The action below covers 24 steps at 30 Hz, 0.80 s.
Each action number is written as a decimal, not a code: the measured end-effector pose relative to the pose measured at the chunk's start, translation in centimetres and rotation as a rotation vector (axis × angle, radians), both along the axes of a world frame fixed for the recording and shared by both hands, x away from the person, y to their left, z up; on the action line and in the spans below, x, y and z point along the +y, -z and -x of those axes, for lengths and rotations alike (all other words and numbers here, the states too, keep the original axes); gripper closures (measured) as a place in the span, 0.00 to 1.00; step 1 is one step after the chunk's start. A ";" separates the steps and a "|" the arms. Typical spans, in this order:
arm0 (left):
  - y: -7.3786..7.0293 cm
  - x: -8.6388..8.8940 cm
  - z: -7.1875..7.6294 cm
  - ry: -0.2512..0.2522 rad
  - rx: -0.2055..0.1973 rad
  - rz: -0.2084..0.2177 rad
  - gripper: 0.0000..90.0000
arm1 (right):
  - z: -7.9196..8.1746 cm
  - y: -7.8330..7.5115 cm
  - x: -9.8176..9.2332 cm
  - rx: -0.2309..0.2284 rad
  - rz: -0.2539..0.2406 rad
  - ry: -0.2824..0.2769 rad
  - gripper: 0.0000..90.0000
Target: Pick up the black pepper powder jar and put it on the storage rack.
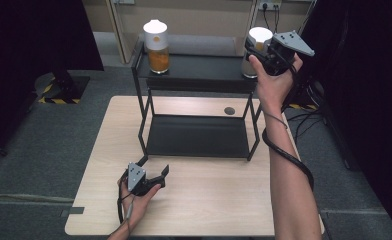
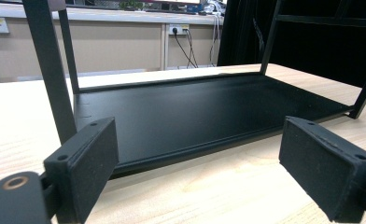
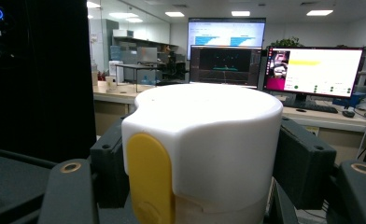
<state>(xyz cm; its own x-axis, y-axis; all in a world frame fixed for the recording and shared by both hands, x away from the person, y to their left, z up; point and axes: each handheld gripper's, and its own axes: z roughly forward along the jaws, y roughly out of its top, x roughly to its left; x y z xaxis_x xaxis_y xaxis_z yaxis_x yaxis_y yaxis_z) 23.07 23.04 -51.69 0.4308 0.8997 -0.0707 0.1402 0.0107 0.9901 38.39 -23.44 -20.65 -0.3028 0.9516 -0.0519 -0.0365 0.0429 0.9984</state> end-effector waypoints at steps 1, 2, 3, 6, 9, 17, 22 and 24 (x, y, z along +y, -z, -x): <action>0.0 0.0 0.0 0.000 0.000 0.000 0.13 | 0.0 0.0 0.0 0.000 0.002 -0.001 0.34; 0.0 0.0 0.0 0.000 0.000 0.000 0.13 | -0.1 0.0 0.1 -0.001 0.003 -0.001 0.34; 0.0 0.0 0.0 0.000 -0.001 -0.001 0.13 | -0.1 0.0 0.1 -0.002 0.004 -0.001 0.34; 0.0 0.0 0.0 0.001 -0.001 -0.002 0.13 | -0.1 0.1 0.1 -0.005 0.005 -0.001 0.34; 0.0 0.0 0.0 0.001 0.000 -0.001 0.13 | -0.1 0.2 0.1 -0.003 -0.002 -0.001 0.34; 0.0 0.0 0.0 0.001 -0.001 -0.002 0.13 | -0.2 0.0 0.3 0.005 0.004 0.012 0.26; 0.0 0.0 0.0 0.000 -0.001 -0.002 0.13 | 0.0 0.2 0.3 0.008 -0.009 0.011 0.16; 0.0 -0.1 0.0 0.001 -0.002 -0.002 0.13 | 0.1 0.3 0.3 0.003 -0.006 0.009 0.14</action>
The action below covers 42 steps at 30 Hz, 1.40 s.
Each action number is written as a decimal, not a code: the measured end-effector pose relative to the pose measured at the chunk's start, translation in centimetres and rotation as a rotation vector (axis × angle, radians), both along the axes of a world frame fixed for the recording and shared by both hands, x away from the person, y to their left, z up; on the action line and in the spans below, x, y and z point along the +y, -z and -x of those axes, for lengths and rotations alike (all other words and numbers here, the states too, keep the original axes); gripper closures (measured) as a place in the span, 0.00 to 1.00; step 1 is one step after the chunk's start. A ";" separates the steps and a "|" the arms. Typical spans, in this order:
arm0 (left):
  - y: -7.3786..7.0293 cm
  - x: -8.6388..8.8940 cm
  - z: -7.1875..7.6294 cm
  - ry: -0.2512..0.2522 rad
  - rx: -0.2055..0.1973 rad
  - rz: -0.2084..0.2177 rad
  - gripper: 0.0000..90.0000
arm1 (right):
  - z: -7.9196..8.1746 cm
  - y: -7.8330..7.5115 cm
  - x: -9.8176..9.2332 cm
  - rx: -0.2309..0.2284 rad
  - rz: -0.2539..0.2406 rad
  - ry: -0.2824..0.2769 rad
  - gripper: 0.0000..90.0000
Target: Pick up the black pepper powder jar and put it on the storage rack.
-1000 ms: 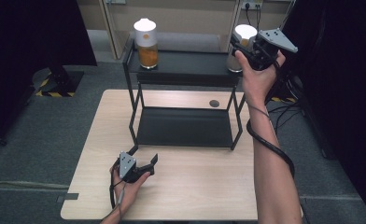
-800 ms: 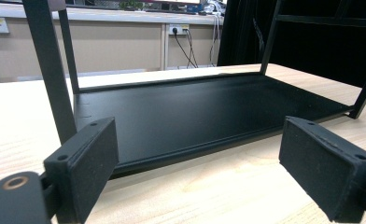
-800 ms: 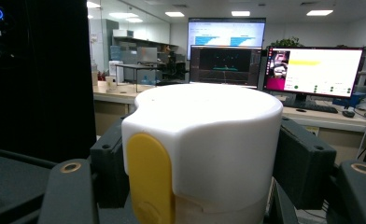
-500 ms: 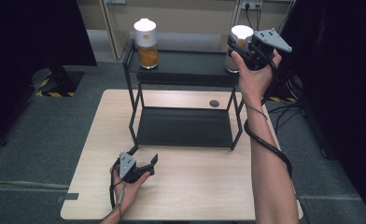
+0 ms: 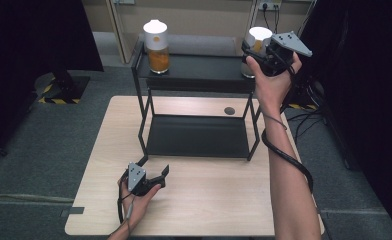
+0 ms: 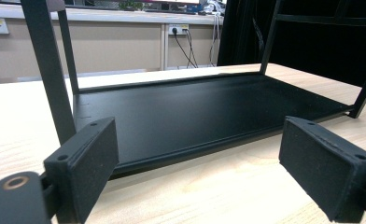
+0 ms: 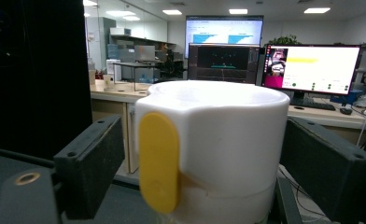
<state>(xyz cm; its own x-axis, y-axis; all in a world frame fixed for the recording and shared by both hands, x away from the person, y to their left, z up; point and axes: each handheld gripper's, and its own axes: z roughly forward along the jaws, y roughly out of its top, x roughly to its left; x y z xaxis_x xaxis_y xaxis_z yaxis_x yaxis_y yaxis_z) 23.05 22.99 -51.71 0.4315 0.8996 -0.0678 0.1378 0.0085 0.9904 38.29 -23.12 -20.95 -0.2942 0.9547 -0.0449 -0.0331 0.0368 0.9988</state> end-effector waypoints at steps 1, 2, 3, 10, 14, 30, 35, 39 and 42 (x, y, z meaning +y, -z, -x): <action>0.0 0.0 0.0 0.000 0.000 0.000 0.13 | 0.0 0.0 0.0 0.003 -0.004 -0.002 0.12; 0.0 0.0 0.0 0.000 0.000 0.000 0.13 | 0.1 0.0 -0.1 0.007 -0.009 -0.006 0.11; 0.0 0.0 0.0 0.000 0.001 0.000 0.13 | 0.1 0.1 -0.1 0.006 -0.012 -0.007 0.10; 0.0 0.0 0.0 0.000 0.001 0.000 0.13 | 0.6 0.3 -0.4 0.003 -0.023 -0.020 0.07; 0.0 0.0 0.0 0.000 0.000 0.000 0.13 | 1.1 0.3 -0.5 0.001 -0.020 -0.025 0.06; 0.0 0.0 0.0 0.000 0.001 -0.001 0.13 | 3.0 1.1 -0.9 -0.001 -0.005 -0.062 0.03; 0.0 0.0 0.0 -0.001 0.001 -0.001 0.13 | 3.5 1.4 -1.0 0.004 -0.005 -0.075 0.03; 0.0 0.0 0.0 -0.001 0.001 -0.003 0.13 | 3.9 1.7 -1.1 0.002 -0.007 -0.087 0.02; 0.0 -0.1 0.0 -0.002 0.001 0.002 0.13 | 4.2 2.0 -1.1 0.002 -0.006 -0.096 0.02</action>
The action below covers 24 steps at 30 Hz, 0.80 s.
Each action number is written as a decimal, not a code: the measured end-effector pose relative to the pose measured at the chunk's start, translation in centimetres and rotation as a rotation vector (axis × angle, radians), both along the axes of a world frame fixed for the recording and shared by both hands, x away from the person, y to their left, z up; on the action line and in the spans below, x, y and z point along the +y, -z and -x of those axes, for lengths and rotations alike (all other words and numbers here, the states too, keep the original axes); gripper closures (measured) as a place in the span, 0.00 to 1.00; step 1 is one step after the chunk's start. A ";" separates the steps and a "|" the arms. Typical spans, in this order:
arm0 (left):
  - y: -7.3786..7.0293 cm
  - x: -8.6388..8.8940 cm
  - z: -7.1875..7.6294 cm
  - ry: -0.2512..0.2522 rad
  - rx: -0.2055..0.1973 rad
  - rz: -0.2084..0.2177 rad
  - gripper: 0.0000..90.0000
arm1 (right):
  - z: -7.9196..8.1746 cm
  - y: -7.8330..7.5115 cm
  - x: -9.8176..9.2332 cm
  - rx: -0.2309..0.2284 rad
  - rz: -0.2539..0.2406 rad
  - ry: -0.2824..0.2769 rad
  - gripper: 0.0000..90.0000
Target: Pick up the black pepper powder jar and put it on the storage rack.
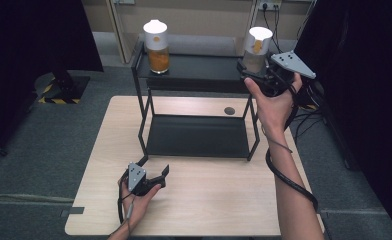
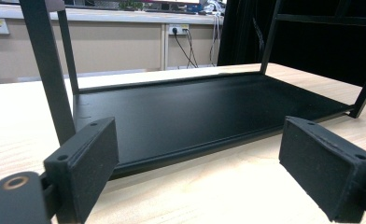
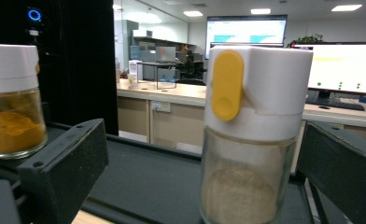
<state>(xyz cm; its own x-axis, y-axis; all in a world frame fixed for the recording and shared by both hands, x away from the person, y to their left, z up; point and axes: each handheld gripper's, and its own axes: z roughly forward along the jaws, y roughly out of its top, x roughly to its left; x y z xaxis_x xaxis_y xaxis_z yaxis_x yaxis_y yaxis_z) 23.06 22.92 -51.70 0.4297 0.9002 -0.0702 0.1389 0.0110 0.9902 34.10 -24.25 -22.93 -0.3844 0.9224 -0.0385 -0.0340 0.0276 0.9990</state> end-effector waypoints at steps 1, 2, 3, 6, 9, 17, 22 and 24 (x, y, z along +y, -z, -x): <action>0.0 0.0 0.0 0.000 -0.001 -0.001 0.13 | 0.1 0.1 0.0 -0.001 0.003 -0.002 0.02; 0.0 0.0 0.0 0.001 -0.001 -0.002 0.13 | 0.2 0.2 0.0 -0.001 0.003 -0.002 0.02; 0.0 0.0 0.0 0.001 -0.001 -0.003 0.13 | 0.3 0.3 -0.1 -0.003 0.005 -0.002 0.02; 0.0 0.0 0.0 0.001 -0.001 -0.003 0.13 | 0.6 0.7 -0.3 -0.003 0.010 -0.007 0.02; 0.0 0.0 0.0 0.000 -0.001 -0.003 0.13 | 1.0 1.1 -0.6 -0.003 0.003 -0.012 0.02; 0.0 -0.1 0.0 -0.001 -0.003 -0.004 0.13 | 1.8 1.9 -1.1 0.004 0.007 -0.028 0.02; 0.0 -0.1 0.0 -0.001 -0.003 -0.004 0.13 | 2.2 2.5 -1.2 0.010 0.016 -0.040 0.02; 0.0 -0.1 0.0 0.000 -0.003 -0.004 0.13 | 2.4 2.8 -1.2 0.013 0.021 -0.044 0.02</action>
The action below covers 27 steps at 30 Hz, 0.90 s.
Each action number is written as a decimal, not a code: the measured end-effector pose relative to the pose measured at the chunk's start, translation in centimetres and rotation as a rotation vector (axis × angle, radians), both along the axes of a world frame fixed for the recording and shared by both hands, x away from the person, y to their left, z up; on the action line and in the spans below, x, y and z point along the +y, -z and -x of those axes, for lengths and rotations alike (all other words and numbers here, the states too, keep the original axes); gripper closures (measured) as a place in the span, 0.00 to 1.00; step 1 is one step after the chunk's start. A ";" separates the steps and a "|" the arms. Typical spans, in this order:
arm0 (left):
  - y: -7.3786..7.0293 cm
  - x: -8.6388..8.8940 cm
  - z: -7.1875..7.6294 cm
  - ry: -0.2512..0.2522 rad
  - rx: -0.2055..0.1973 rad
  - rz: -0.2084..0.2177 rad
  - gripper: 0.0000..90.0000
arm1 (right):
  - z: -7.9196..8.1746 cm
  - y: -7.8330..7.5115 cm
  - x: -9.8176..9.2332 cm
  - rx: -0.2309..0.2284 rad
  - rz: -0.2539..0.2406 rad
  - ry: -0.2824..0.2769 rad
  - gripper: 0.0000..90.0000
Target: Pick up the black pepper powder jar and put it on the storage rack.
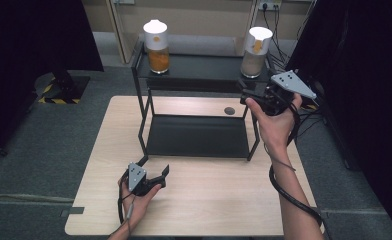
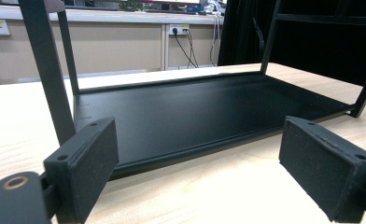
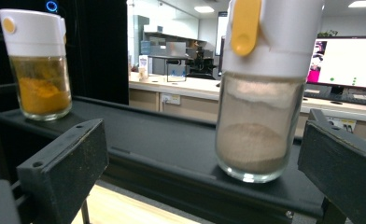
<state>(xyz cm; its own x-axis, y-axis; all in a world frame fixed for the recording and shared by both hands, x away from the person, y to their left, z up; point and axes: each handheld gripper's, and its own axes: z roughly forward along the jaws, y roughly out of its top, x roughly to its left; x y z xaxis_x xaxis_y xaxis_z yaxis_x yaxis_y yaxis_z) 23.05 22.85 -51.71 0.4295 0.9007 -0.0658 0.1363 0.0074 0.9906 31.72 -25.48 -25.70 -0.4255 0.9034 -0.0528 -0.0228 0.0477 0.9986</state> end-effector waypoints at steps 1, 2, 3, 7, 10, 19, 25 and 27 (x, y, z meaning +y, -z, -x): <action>0.0 0.0 0.0 0.000 0.000 0.000 0.13 | 0.1 0.1 0.0 0.001 0.001 -0.002 0.02; 0.0 0.0 0.0 0.000 0.001 0.001 0.13 | 0.1 0.2 -0.1 0.003 0.000 -0.005 0.02; 0.0 0.0 0.0 -0.001 0.001 0.001 0.13 | 0.2 0.3 -0.1 0.004 -0.001 -0.009 0.02; 0.0 0.0 0.0 -0.001 0.000 0.001 0.13 | 0.4 0.7 -0.1 0.009 0.004 -0.016 0.02; 0.0 0.0 0.0 -0.001 0.000 0.001 0.13 | 0.7 1.1 -0.2 0.017 0.010 -0.023 0.02; 0.0 0.0 0.0 -0.001 0.000 0.001 0.13 | 1.3 2.6 -0.4 0.029 0.011 -0.039 0.02; 0.0 0.0 0.0 -0.002 0.000 0.001 0.13 | 1.7 3.6 -0.7 0.039 0.006 -0.045 0.02; 0.0 0.0 0.0 -0.002 -0.001 0.000 0.13 | 1.8 3.9 -0.8 0.046 0.005 -0.047 0.02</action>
<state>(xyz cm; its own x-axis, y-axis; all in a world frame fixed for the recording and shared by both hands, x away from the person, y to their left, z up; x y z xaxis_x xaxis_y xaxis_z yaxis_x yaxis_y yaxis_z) 23.03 22.82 -51.72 0.4276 0.9016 -0.0660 0.1358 0.0081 0.9907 29.95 -26.32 -29.57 -0.4692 0.8823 -0.0368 0.0211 0.0529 0.9984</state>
